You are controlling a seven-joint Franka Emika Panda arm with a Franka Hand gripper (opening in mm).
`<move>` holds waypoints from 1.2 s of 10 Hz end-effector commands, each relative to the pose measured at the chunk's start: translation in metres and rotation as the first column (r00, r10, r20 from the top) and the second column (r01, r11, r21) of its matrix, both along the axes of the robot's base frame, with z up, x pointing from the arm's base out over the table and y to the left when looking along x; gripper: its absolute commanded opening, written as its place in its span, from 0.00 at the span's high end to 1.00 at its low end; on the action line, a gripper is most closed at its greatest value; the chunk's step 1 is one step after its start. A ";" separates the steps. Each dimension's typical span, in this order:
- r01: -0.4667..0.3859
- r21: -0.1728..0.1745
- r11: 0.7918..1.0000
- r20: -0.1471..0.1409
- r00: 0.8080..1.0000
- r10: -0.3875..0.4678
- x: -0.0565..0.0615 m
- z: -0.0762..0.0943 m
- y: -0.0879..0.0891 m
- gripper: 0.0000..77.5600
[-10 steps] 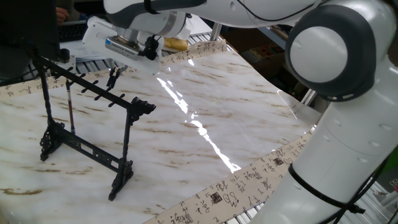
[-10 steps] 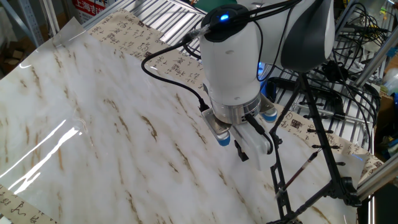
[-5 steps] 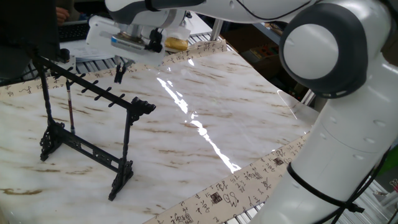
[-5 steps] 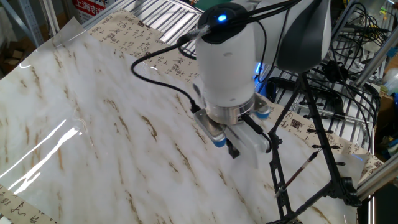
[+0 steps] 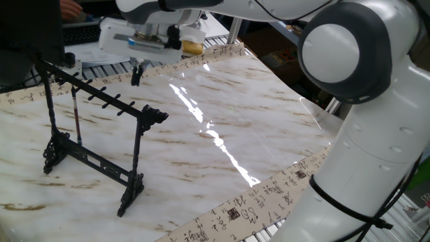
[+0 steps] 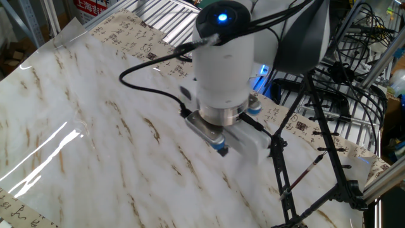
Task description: Place the brush on the pen rack
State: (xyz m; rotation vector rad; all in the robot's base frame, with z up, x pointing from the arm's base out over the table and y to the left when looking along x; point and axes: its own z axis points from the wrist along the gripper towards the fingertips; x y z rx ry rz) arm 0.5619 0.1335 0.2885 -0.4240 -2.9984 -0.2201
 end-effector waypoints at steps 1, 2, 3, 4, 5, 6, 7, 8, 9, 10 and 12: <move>-0.450 -0.155 0.880 0.121 0.875 0.469 0.027 -0.006 -0.084 0.98; -0.445 -0.141 0.884 0.125 0.878 0.462 0.028 -0.010 -0.089 0.98; -0.442 -0.115 0.890 0.139 0.879 0.455 0.028 -0.014 -0.095 0.98; -0.444 -0.108 0.889 0.139 0.879 0.456 0.028 -0.015 -0.097 0.98; -0.451 -0.107 0.886 0.136 0.876 0.463 0.028 -0.016 -0.099 0.98; -0.461 -0.107 0.881 0.137 0.870 0.473 0.028 -0.017 -0.101 0.98; -0.474 -0.108 0.874 0.139 0.863 0.485 0.027 -0.019 -0.104 0.98; -0.482 -0.106 0.870 0.143 0.858 0.493 0.027 -0.021 -0.107 0.98; -0.483 -0.104 0.870 0.145 0.858 0.493 0.027 -0.022 -0.109 0.98; -0.483 -0.105 0.870 0.144 0.858 0.493 0.027 -0.023 -0.109 0.98; -0.483 -0.103 0.870 0.142 0.858 0.493 0.027 -0.023 -0.109 0.98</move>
